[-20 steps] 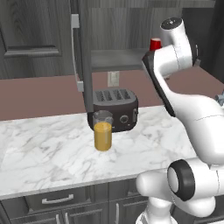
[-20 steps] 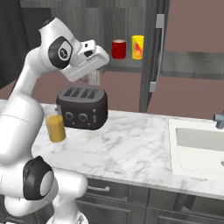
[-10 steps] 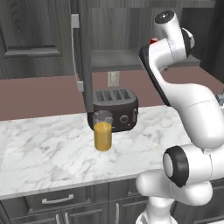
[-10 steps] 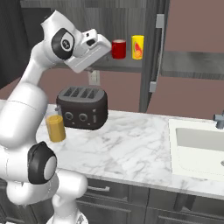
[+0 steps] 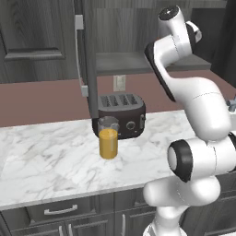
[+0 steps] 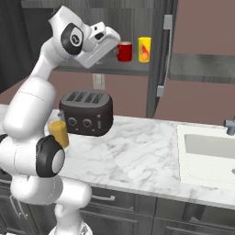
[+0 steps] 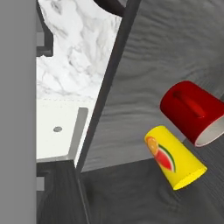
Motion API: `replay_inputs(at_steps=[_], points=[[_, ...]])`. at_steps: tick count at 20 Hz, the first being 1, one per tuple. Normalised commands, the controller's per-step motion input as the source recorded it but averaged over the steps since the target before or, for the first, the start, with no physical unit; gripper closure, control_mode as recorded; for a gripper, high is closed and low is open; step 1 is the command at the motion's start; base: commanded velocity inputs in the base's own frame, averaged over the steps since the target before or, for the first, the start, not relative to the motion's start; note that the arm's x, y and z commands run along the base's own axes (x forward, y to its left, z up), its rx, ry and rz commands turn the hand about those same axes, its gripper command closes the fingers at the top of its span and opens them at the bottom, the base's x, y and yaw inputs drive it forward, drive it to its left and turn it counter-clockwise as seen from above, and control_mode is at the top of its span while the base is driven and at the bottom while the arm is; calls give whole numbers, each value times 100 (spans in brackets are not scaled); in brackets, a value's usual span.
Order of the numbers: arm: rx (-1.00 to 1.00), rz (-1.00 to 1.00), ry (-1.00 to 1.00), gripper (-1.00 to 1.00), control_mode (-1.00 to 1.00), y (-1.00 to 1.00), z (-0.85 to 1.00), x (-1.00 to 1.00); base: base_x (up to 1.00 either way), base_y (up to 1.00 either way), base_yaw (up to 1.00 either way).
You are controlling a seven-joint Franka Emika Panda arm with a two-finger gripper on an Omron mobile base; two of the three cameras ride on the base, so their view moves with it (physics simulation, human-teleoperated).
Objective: There is a tray on the dining counter. Grab the cup, mug, and pitcher and place them on the tray. The pitcher may be placed next to the tray if it cannot fit the tray.
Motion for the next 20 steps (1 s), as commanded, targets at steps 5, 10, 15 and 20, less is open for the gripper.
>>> replay_inputs(at_steps=[5,10,15,20], points=[[-15,0,-11,-100,-100,-11,8,30,0,0,0],[-15,0,-12,-100,-100,-18,5,26,0,0,0],[-11,0,-9,-100,-100,-25,5,25,0,0,0],[-8,0,-4,-100,-100,-21,6,21,0,0,0]])
